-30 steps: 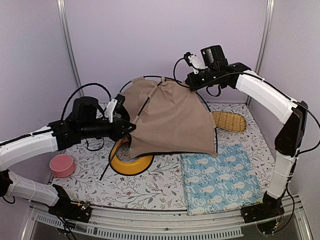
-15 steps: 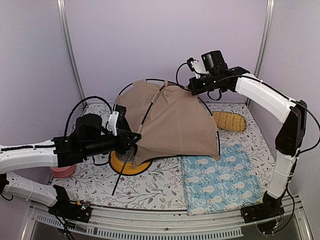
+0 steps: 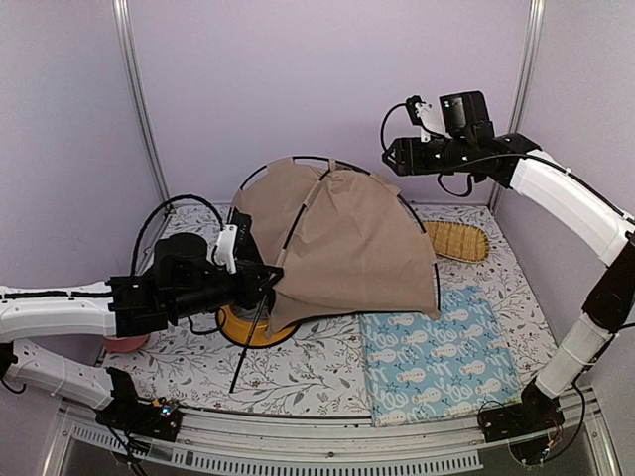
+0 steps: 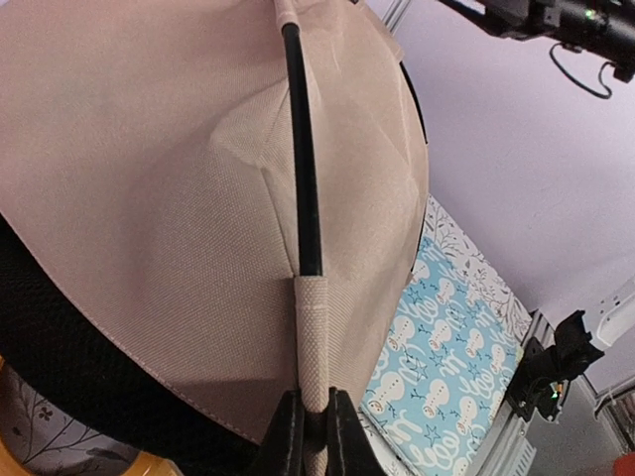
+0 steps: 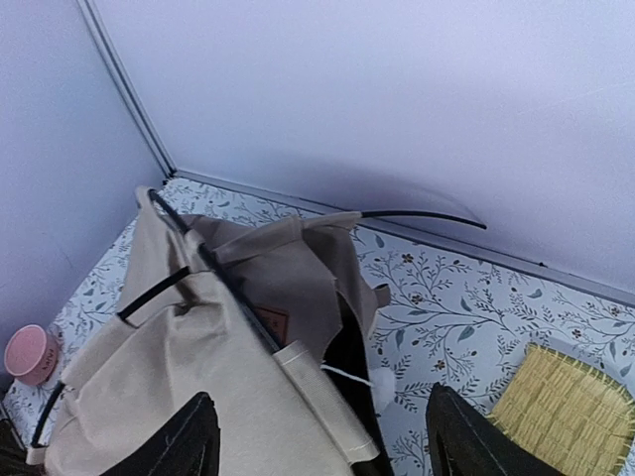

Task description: Set up the pet tent

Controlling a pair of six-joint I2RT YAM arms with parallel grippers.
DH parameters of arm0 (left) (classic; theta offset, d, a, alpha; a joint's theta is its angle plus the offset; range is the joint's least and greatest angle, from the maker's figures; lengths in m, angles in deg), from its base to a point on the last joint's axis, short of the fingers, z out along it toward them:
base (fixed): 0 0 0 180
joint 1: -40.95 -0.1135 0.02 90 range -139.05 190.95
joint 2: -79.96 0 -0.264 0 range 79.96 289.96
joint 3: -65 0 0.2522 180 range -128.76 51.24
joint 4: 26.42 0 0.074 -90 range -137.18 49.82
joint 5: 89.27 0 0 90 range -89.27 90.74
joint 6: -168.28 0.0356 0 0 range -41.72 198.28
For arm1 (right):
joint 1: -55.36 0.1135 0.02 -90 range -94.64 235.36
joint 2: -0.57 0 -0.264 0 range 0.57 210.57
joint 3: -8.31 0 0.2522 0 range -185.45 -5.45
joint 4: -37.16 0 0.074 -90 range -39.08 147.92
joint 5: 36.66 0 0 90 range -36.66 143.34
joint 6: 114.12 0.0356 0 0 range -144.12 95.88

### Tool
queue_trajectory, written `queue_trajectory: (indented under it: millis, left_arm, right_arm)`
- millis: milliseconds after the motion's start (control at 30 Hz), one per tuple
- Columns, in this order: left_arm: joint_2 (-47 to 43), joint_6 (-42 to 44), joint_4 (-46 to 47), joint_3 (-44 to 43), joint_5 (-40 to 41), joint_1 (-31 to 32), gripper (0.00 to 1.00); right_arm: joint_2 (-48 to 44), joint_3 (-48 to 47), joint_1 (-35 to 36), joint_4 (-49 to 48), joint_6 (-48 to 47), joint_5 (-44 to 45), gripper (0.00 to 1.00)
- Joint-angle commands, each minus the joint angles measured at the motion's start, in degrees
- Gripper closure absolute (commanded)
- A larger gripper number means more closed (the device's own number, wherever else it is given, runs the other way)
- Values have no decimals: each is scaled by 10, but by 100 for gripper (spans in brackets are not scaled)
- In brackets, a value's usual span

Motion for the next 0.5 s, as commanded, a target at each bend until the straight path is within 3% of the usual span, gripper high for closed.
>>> queue_trajectory:
  millis: [0,467]
  left_arm:
    - [17,-16,32,-25,15,11,100]
    - [63,-59,69,-78,43,14,100]
  right_arm:
    - [-79,71,28,-70,35,-64,25]
    - [-214,392,162,-325,212,-163,25]
